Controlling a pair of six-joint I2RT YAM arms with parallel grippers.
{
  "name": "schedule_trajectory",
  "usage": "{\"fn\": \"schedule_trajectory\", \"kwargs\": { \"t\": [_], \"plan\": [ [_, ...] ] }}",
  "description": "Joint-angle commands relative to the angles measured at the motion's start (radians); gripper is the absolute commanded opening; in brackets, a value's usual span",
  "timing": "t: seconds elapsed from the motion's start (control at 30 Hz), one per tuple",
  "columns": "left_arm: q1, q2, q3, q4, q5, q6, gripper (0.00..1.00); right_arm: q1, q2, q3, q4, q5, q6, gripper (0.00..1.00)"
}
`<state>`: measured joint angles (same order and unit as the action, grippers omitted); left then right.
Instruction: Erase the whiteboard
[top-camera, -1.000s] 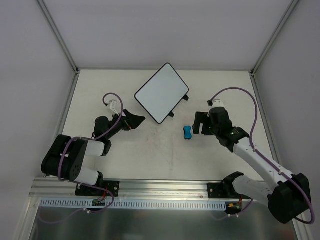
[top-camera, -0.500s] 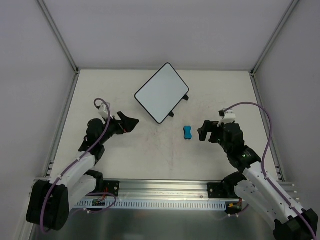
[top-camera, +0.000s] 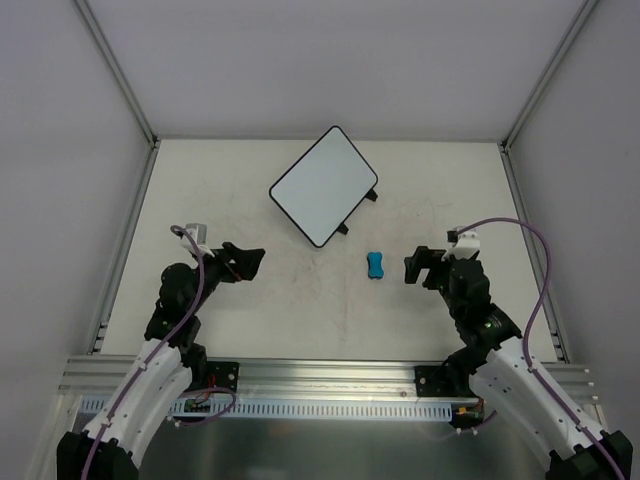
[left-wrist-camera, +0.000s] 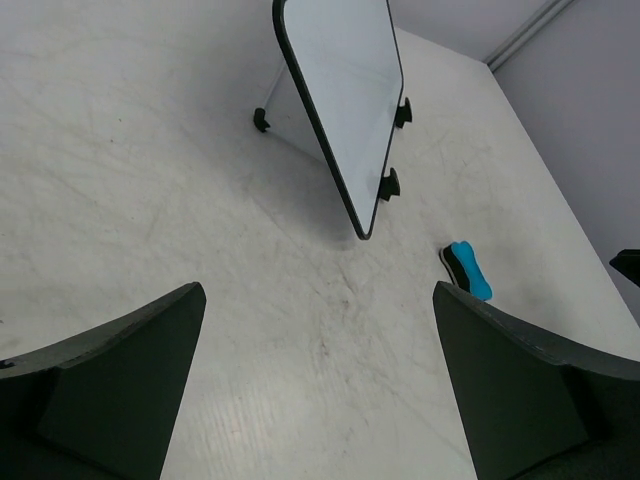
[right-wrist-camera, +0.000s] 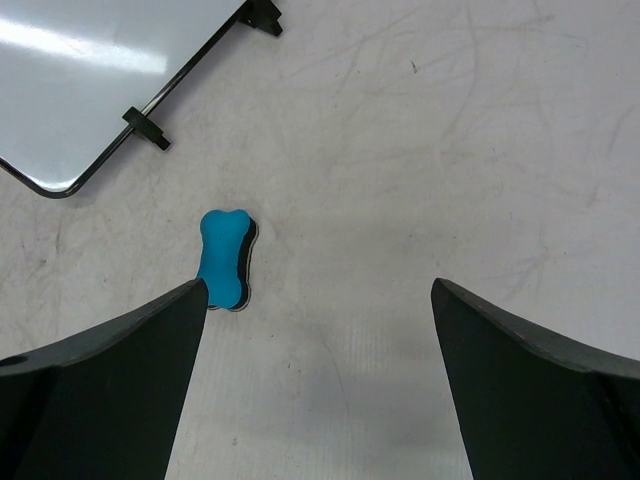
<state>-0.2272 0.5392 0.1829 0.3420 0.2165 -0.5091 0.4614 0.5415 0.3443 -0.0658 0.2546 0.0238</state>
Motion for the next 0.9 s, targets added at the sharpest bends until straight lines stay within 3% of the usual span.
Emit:
{"fn": "schedule_trajectory", "kwargs": {
  "t": [0.0,0.2,0.87],
  "plan": [
    [0.006,-0.116,-0.01,-0.081,-0.075,0.076,0.99,-0.004,-0.026,-0.013,0.058,0.037,-0.015,0.99],
    [0.006,-0.225,-0.046,-0.101,-0.094,0.08,0.99,-0.004,-0.043,-0.028,0.06,0.021,-0.016,0.99],
    [0.006,-0.185,-0.04,-0.103,-0.108,0.073,0.99,-0.004,-0.037,-0.034,0.098,0.002,-0.042,0.99]
  ]
}}
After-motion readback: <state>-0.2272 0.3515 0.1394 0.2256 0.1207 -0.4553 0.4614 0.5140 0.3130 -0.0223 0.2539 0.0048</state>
